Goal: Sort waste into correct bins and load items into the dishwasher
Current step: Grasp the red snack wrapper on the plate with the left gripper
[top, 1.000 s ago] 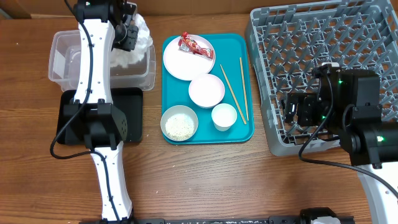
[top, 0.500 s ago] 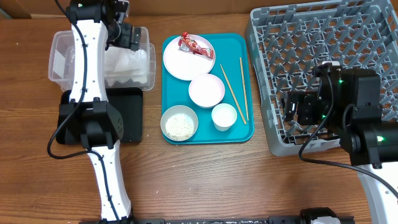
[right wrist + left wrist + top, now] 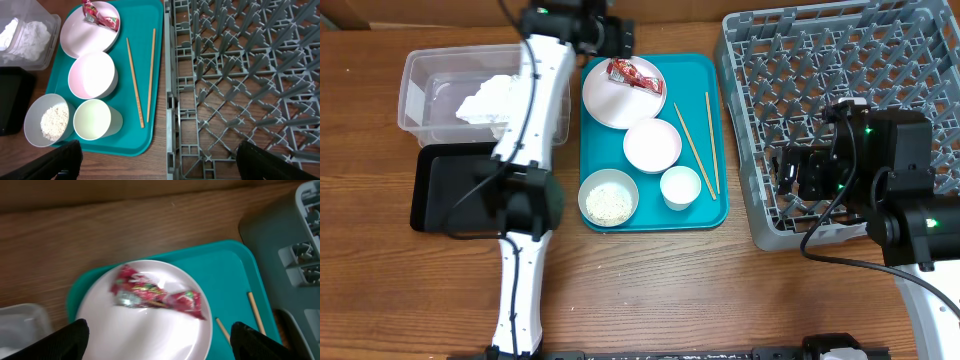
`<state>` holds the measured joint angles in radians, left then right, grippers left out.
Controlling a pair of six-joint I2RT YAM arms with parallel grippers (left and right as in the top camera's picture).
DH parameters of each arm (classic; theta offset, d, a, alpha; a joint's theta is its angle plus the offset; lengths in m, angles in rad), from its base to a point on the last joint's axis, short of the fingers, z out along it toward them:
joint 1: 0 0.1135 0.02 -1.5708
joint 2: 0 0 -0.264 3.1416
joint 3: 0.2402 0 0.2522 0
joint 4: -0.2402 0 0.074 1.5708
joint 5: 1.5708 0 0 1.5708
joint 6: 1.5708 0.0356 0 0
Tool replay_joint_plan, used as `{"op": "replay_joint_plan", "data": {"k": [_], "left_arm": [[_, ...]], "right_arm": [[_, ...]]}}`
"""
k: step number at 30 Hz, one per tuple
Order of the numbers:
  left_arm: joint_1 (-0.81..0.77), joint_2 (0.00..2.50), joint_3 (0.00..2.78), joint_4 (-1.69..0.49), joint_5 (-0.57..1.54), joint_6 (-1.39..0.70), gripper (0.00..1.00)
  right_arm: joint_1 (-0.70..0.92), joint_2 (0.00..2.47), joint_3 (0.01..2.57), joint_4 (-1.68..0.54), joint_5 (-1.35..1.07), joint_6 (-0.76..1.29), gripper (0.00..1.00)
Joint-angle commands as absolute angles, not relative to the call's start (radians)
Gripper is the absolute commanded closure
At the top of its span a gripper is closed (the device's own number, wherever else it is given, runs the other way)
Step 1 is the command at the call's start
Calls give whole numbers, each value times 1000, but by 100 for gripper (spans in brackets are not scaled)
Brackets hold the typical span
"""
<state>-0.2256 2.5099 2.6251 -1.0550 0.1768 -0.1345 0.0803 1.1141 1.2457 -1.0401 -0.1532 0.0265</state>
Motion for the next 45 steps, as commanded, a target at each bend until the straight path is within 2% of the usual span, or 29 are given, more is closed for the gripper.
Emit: {"op": "replay_joint_plan", "data": {"k": [1,16,21,23,27,32,35,36,40,45], "left_arm": [[-264,2618,2638,-1022,145,-248,8],[-285,2781,2638,-968,114,-303,8],[-285,2783,2638,-975,100,-289,12],[-285,2783,2638,-991,100,-284,19],[-283,2783,2638,-1037,100,-255,43],[-282,2783,2638,-1092,96,-221,64],[-282,2783,2638,-1119,95,-205,92],[-281,2782,2644,-1136,94,-205,96],[-275,2778,2720,-1221,94,-201,96],[-248,2722,2952,-1384,94,-170,96]], "right_arm": [[85,1111,1276,-1035,-160,30,0],[85,1111,1275,-1045,-159,30,0],[85,1111,1275,-1045,-159,29,0],[85,1111,1275,-1045,-159,30,0],[85,1111,1275,-1045,-160,29,0],[85,1111,1275,-1045,-159,29,0],[85,1111,1275,-1045,-159,30,0],[85,1111,1275,-1045,-159,30,0],[85,1111,1275,-1045,-160,30,0],[85,1111,1275,-1045,-159,29,0]]}}
